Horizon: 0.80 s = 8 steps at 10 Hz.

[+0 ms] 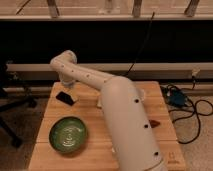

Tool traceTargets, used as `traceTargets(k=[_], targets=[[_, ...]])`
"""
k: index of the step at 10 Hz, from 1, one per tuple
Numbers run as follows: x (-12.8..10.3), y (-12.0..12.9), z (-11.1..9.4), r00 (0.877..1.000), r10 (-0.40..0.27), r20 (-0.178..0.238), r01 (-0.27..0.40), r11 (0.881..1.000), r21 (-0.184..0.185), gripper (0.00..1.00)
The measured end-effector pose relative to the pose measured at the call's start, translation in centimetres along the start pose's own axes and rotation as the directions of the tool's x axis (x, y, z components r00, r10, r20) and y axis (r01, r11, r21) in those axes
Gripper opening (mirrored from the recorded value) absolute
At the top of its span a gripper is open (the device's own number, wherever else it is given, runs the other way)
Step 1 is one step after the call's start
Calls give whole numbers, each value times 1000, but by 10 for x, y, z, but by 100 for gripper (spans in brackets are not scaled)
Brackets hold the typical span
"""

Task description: Place the eraser on the white sponge

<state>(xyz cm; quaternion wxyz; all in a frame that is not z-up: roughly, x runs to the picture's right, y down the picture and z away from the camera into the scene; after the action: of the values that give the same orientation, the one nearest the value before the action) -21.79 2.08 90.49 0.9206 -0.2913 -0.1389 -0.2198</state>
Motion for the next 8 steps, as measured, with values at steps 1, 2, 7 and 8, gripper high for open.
traceTargets(k=[1, 2, 7, 8], targets=[[-2, -3, 3, 1000, 19, 15, -19, 1000, -7, 80], [-4, -5, 6, 999, 36, 25, -36, 999, -15, 80], [-25, -24, 30, 995, 91, 51, -89, 995, -36, 80], [-29, -26, 35, 994, 96, 51, -94, 995, -42, 80]])
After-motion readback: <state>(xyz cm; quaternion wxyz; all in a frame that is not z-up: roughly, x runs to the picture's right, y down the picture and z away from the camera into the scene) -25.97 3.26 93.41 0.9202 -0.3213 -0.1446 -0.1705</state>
